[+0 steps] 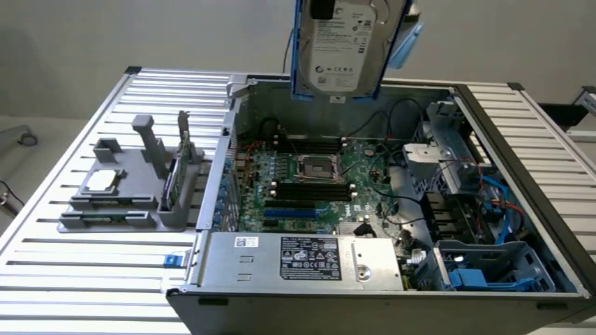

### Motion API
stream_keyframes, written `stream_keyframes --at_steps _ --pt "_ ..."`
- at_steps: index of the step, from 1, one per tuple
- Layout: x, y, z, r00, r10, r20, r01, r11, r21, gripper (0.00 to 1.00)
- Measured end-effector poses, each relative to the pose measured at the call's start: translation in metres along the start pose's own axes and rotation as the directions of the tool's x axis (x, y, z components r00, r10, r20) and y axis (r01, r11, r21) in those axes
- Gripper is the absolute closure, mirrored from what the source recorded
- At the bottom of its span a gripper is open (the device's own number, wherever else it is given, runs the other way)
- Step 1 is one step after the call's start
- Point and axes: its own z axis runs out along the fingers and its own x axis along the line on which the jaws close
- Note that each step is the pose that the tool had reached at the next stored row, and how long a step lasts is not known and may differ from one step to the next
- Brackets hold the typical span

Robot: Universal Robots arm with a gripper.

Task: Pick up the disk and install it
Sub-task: 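Pick up the disk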

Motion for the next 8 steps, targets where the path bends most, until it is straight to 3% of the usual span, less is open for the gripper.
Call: stream_keyframes --at_steps 8 --pt "0.023 -0.0202 0.0041 1.0 0.0 -0.0001 0.0 1.0 0.0015 0.67"
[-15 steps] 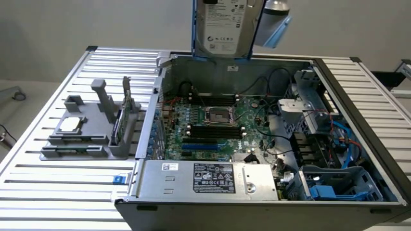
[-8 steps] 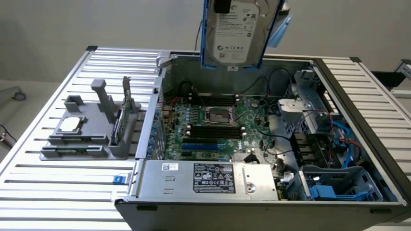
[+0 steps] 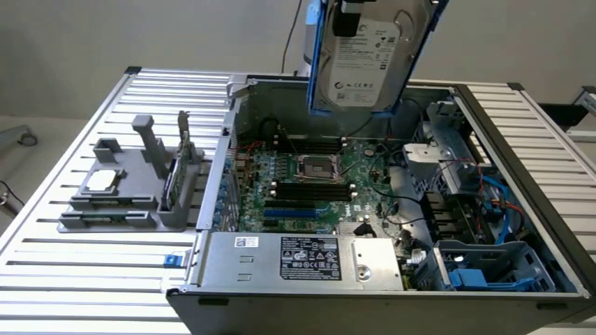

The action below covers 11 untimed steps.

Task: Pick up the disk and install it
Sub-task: 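Pick up the disk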

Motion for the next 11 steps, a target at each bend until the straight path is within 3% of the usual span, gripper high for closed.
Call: stream_keyframes --at_steps 11 --pt "0.031 -0.0292 0.0059 1.0 0.0 0.0 0.0 1.0 0.002 0.67"
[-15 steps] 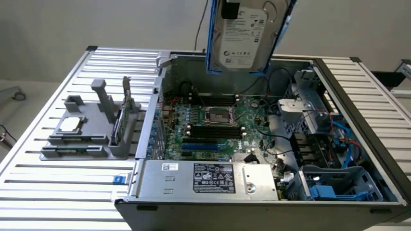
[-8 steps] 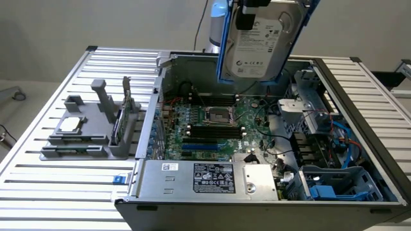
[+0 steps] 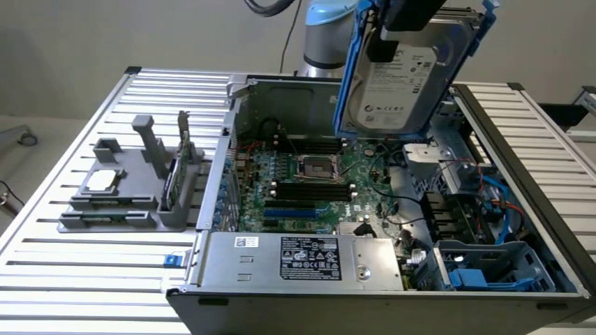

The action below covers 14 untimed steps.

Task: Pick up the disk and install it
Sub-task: 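Pick up the disk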

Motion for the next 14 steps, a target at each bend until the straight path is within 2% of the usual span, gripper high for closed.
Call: stream_keyframes --at_steps 14 --pt "0.037 -0.0405 0.0079 1.0 0.0 -0.0002 0.0 1.0 0.0031 0.67"
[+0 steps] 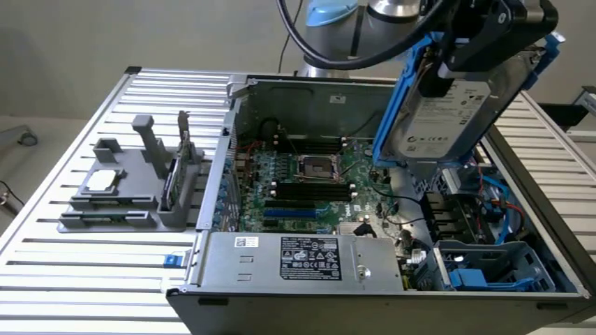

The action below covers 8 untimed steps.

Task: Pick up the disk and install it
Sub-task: 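Pick up the disk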

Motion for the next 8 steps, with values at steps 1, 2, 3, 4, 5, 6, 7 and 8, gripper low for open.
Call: stream_keyframes --at_steps 1,2,3,4,5,6,7,8 --pt "0.002 -0.0029 0.0006 1.0 0.0 0.0001 0.0 1.0 0.0004 0.67" --pt "0.005 -0.0057 0.0011 1.0 0.0 0.0001 0.0 1.0 0.0006 0.67" --pt "0.008 -0.0088 0.0017 1.0 0.0 0.0 0.0 1.0 0.001 0.67" --pt "0.01 -0.0117 0.0022 1.0 0.0 0.0 0.0 1.0 0.0013 0.67" --pt "0.013 -0.0145 0.0027 1.0 0.0 0.0001 0.0 1.0 0.0016 0.67" --pt "0.015 -0.0174 0.0032 1.0 0.0 0.0 0.0 1.0 0.0019 0.67" --pt "0.017 -0.0202 0.0037 1.0 0.0 -0.0001 0.0 1.0 0.0022 0.67" --pt "0.02 -0.0232 0.0043 1.0 0.0 0.0 0.0 1.0 0.0025 0.67"
